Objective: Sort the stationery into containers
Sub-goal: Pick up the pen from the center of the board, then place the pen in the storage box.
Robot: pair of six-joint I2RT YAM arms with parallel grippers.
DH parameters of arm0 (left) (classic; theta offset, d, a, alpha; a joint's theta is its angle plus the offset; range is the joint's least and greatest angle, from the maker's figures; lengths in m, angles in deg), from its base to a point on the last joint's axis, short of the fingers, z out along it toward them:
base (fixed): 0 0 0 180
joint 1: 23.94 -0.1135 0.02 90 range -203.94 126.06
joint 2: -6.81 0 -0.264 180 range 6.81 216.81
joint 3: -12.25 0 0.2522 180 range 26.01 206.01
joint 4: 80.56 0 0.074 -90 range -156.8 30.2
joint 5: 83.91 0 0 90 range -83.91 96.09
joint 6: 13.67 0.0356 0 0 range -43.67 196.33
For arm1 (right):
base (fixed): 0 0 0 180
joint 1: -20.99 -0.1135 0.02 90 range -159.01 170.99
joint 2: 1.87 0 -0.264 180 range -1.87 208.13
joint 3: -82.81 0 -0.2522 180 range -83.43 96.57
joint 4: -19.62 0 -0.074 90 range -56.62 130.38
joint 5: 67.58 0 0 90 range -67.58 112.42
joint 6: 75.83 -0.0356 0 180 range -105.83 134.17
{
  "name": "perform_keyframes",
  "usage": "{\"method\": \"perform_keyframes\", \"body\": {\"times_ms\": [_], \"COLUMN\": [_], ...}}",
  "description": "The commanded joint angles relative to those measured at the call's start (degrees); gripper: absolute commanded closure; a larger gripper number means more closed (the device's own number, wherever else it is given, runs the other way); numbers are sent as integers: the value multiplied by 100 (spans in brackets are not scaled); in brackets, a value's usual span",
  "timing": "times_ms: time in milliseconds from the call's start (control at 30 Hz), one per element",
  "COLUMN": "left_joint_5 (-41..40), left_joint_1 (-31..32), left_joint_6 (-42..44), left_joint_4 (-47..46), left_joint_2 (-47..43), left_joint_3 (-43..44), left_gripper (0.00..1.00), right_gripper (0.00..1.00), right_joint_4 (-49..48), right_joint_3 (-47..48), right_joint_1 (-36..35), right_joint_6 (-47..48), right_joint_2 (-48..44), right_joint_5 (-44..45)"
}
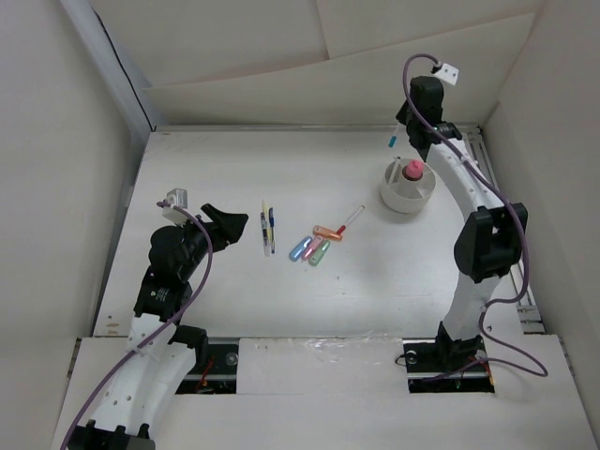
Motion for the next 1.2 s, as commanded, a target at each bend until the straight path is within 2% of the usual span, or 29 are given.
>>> {"method": "perform_keyframes", "body": {"times_ms": [0, 167, 300, 767, 1167], "left_joint_5": [6, 6, 6, 6, 6], "left_joint_1": [-37, -37, -37, -37, -37], "left_joint_6": [1, 1, 1, 1, 1], "left_joint_4": [-261, -261, -261, -261, -261], "left_joint_2": [-61, -61, -61, -61, -61], "left_joint_3": [-40, -40, -40, -40, -40], "left_gripper": [33, 33, 33, 33, 33], "right_gripper": [100, 100, 100, 100, 100], "right_joint_4": [-518, -633, -869, -1336, -1442], "right_joint_3": [144, 574, 636, -339, -638], "right_joint_1": [-56, -56, -56, -425, -601], "right_joint_6": [416, 980, 1279, 1447, 1447], "right_joint_2": [-20, 428, 595, 771, 771], "right_joint_5": [1086, 1841, 2071, 2563, 2967]}}
